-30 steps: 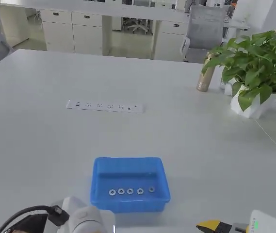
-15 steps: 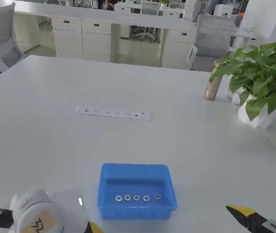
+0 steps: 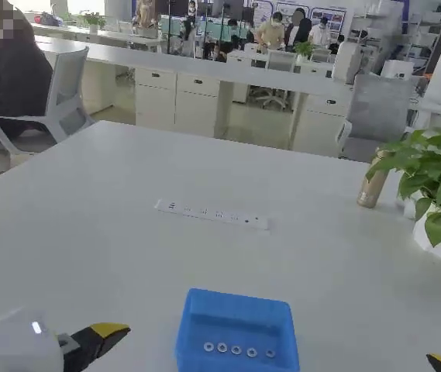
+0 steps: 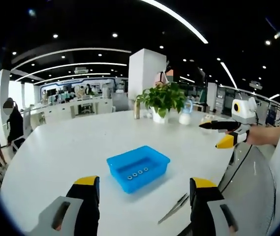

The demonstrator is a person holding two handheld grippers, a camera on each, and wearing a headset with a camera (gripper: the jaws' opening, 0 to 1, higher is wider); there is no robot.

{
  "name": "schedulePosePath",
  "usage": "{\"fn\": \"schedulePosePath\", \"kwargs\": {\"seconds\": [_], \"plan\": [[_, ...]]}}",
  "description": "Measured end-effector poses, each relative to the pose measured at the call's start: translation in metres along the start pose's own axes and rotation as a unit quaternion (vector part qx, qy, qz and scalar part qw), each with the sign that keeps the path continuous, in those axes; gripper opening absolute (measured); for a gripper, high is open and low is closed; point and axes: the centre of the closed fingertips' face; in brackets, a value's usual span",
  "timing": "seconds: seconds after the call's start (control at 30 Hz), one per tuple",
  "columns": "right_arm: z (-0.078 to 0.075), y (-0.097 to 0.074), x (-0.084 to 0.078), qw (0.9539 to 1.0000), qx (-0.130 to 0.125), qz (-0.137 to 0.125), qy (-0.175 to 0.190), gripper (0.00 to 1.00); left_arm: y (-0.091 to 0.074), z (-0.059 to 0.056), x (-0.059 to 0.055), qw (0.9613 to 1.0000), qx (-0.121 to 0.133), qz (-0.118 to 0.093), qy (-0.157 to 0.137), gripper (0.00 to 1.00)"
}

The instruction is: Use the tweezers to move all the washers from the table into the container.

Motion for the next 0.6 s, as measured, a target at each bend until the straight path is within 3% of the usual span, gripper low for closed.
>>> {"fn": "schedulePosePath", "kwargs": {"seconds": [0.13, 0.33, 0.4, 0.6], "plan": [[0.002, -0.003, 0.0, 1.0, 0.006, 0.007, -0.003, 0.99, -0.011, 0.003, 0.008, 0.9989, 0.026, -0.017, -0.036, 0.87], [0.004, -0.009, 0.0, 0.9998, 0.014, 0.012, -0.002, 0.99, -0.022, 0.002, 0.016, 0.9959, 0.056, -0.044, -0.055, 0.98], [0.005, -0.012, 0.004, 0.9997, 0.014, 0.001, -0.018, 0.99, -0.022, 0.001, 0.016, 0.995, 0.06, -0.043, -0.068, 0.99], [0.006, -0.014, 0.007, 0.9996, 0.02, -0.007, -0.021, 0.99, -0.021, -0.002, 0.014, 0.9948, 0.07, -0.043, -0.06, 0.99]]}}
Point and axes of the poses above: the centre of the closed fingertips' face, and the gripper's own axes: y roughly forward along the fingers, z roughly to its left, x roughly out of its top, and after that the axes turned 11 degrees about y, right-handed
